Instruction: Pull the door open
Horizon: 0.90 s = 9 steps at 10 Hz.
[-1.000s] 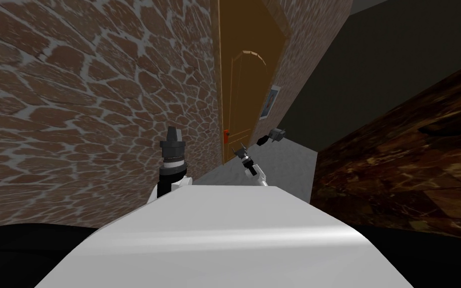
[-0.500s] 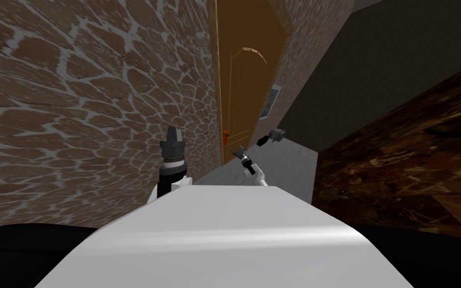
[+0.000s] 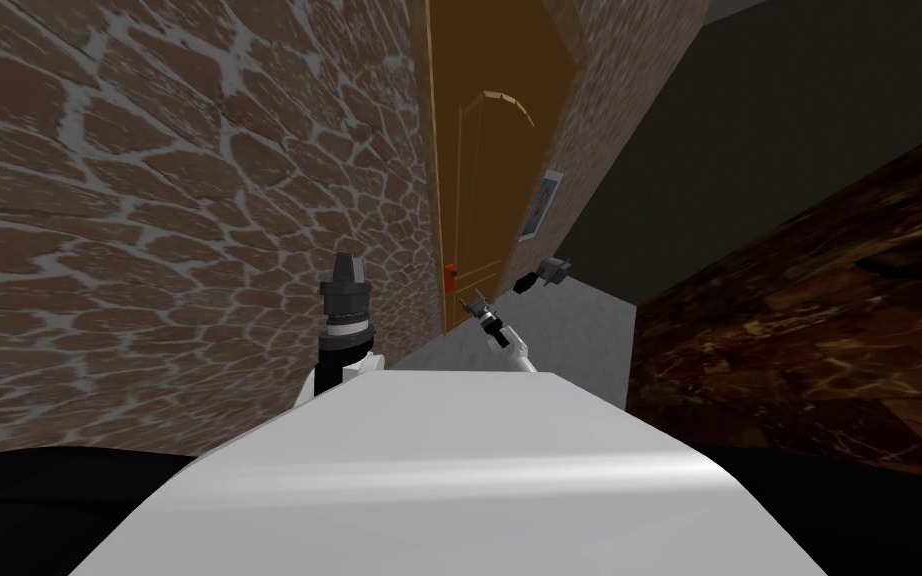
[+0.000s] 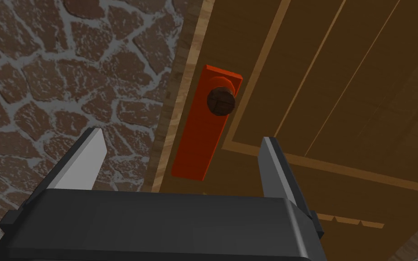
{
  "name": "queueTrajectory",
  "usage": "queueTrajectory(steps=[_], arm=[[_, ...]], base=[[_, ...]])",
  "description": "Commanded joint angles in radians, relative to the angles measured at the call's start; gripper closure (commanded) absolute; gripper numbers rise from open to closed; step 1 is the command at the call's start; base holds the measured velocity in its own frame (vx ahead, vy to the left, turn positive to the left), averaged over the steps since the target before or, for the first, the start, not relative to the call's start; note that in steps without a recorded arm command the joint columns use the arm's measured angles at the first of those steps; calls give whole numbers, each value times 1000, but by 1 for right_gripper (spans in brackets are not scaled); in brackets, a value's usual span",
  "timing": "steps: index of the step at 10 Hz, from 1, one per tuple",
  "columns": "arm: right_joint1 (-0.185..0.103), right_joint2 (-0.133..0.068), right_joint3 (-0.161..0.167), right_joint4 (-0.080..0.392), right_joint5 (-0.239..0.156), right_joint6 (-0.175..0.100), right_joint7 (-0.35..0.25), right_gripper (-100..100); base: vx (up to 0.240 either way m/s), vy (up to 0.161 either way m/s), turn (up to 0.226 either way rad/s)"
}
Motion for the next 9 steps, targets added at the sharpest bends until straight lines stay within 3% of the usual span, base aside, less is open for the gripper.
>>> queueTrajectory(steps=[1,9], arm=[[-14,-1,6,26,12,1,-46,-100],[-77,-9,34,131,66,8,-233,-100]], base=[[86,-11,-11],[92,-7,-10]])
